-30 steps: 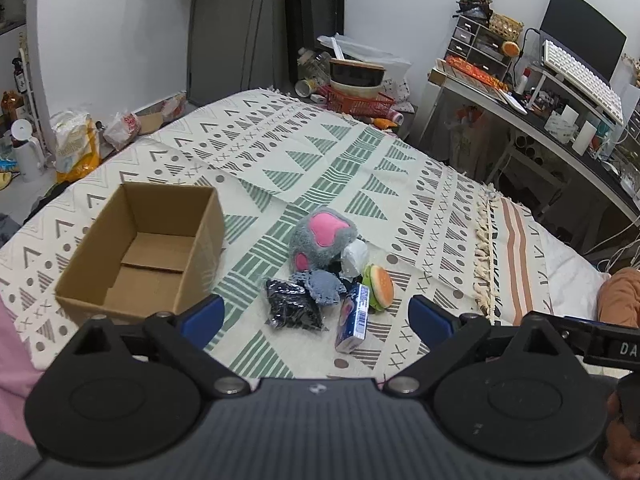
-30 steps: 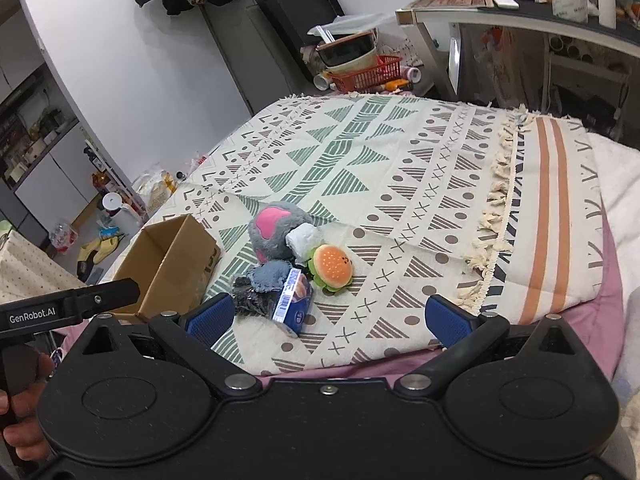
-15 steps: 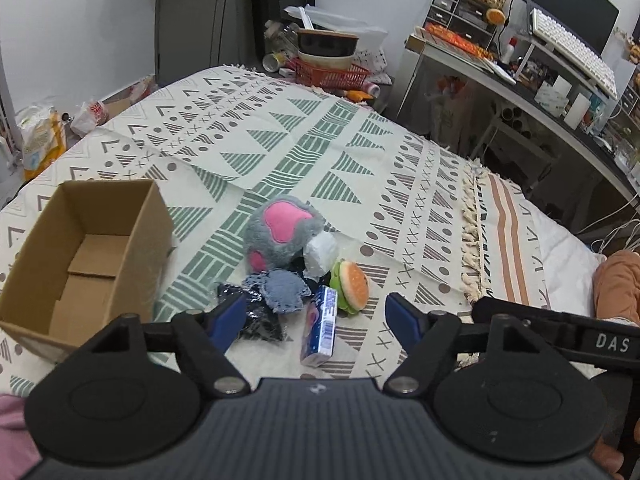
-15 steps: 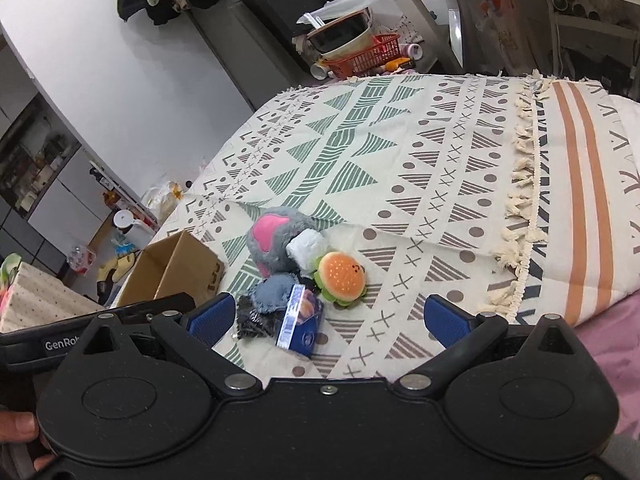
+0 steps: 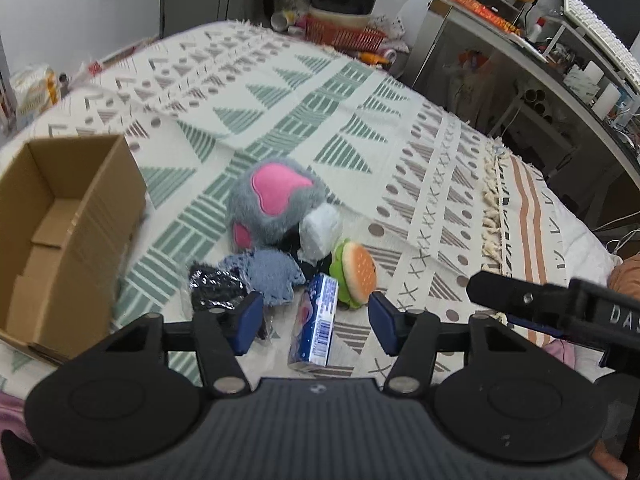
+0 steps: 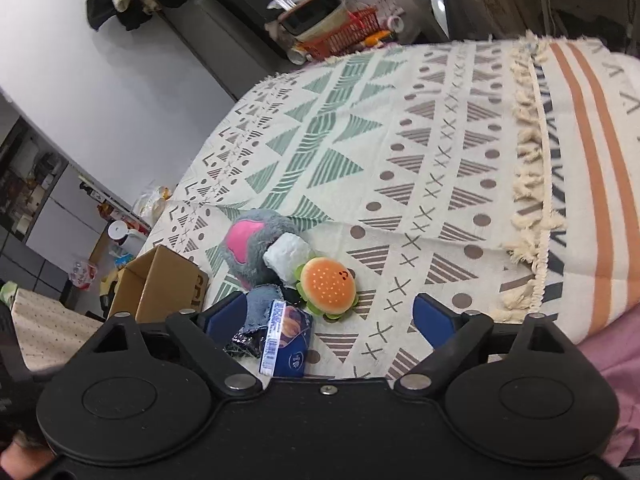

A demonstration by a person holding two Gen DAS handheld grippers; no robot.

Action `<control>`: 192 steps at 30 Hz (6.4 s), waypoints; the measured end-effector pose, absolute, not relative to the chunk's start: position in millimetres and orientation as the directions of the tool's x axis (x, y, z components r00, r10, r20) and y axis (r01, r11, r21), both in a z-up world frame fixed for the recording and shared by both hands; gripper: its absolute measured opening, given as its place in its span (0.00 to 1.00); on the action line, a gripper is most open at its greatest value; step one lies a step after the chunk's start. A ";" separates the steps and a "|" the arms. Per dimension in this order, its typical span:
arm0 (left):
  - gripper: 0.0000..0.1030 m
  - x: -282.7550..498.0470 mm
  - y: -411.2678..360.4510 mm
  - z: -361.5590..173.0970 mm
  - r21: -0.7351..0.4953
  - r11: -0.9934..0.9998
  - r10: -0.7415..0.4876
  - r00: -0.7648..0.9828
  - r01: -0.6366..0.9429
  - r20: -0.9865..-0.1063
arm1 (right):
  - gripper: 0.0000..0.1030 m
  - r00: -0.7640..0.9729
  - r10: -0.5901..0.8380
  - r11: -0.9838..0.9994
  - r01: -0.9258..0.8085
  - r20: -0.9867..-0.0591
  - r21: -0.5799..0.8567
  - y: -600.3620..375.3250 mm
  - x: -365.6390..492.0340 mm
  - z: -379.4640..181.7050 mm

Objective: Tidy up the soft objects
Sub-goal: 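Grasp the blue-and-white tissue pack with the left tool while the right tool reaches toward the burger plush, then close the right tool on the burger plush while the left tool lifts the tissue pack, then carry the tissue pack and burger plush over the cardboard box with both tools, then open the left tool to drop the tissue pack into the box while the right tool drops the burger plush, then reach the left tool to the black bag while the right tool grasps the blue denim piece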

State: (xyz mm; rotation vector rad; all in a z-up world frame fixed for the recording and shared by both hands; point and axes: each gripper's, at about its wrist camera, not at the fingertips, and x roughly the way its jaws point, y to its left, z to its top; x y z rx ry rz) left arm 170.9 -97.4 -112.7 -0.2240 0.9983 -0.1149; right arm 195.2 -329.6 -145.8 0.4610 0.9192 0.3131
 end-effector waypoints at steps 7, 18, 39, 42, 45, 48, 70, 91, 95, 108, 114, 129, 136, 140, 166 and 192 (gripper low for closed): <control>0.52 184.0 -98.1 -137.1 -0.275 0.961 -0.235 0.507 -0.006 -0.830 | 0.78 0.551 0.459 0.849 -0.040 -0.697 0.527 -326.1 212.3 -161.7; 0.43 204.0 -95.8 -169.1 -0.294 0.955 -0.247 0.461 -0.032 -0.852 | 0.71 0.495 0.472 0.845 -0.020 -0.729 0.534 -313.0 237.7 -188.6; 0.19 207.0 -87.5 -179.4 -0.346 0.937 -0.293 0.434 -0.046 -0.852 | 0.64 0.427 0.458 0.873 -0.047 -0.780 0.486 -280.4 270.1 -221.5; 0.19 206.9 -84.8 -179.0 -0.349 0.936 -0.293 0.437 -0.053 -0.851 | 0.64 0.421 0.444 0.884 -0.064 -0.791 0.462 -274.7 271.9 -223.2; 0.19 206.0 -85.0 -178.3 -0.346 0.937 -0.288 0.441 -0.055 -0.850 | 0.64 0.418 0.435 0.890 -0.067 -0.798 0.450 -271.8 273.3 -225.9; 0.19 201.9 -84.7 -175.4 -0.336 0.941 -0.277 0.454 -0.053 -0.847 | 0.61 0.405 0.428 0.896 -0.071 -0.808 0.439 -268.3 274.0 -229.5; 0.19 157.8 -53.5 -103.7 -0.334 0.942 -0.250 0.587 -0.037 -0.770 | 0.41 0.513 0.444 0.884 -0.119 -0.735 0.452 -272.9 220.9 -168.7; 0.19 133.6 7.3 -67.5 -0.351 0.933 -0.207 0.688 -0.075 -0.696 | 0.41 0.592 0.477 0.863 -0.177 -0.650 0.473 -230.5 175.6 -110.2; 0.19 135.9 31.4 -67.0 -0.369 0.923 -0.192 0.695 -0.113 -0.693 | 0.41 0.594 0.480 0.864 -0.193 -0.646 0.465 -213.5 173.7 -101.5; 0.19 143.5 98.5 -76.3 -0.412 0.885 -0.159 0.691 -0.217 -0.705 | 0.41 0.584 0.507 0.855 -0.253 -0.634 0.452 -159.6 174.6 -87.0; 0.19 144.2 125.5 -84.8 -0.420 0.863 -0.123 0.690 -0.281 -0.713 | 0.41 0.564 0.539 0.839 -0.294 -0.625 0.458 -128.2 173.8 -82.7; 0.19 149.7 161.5 -109.5 -0.415 0.825 -0.072 0.657 -0.384 -0.750 | 0.41 0.484 0.571 0.821 -0.327 -0.663 0.468 -54.0 187.1 -102.2; 0.25 148.9 172.8 -112.6 -0.424 0.800 -0.047 0.660 -0.425 -0.750 | 0.47 0.450 0.578 0.816 -0.323 -0.681 0.479 -38.1 192.9 -115.1; 0.39 150.6 173.5 -112.2 -0.435 0.787 -0.045 0.663 -0.437 -0.747 | 0.56 0.433 0.589 0.808 -0.328 -0.682 0.490 -38.8 193.6 -116.9; 0.66 157.7 82.3 -87.0 -0.308 0.904 -0.025 0.684 -0.296 -0.729 | 0.86 0.599 0.442 0.887 -0.182 -0.668 0.424 -195.7 189.6 -93.6; 0.67 171.5 -23.3 -111.1 -0.178 0.977 -0.059 0.657 -0.116 -0.752 | 0.86 0.596 0.480 0.831 -0.073 -0.643 0.552 -277.9 205.2 -143.5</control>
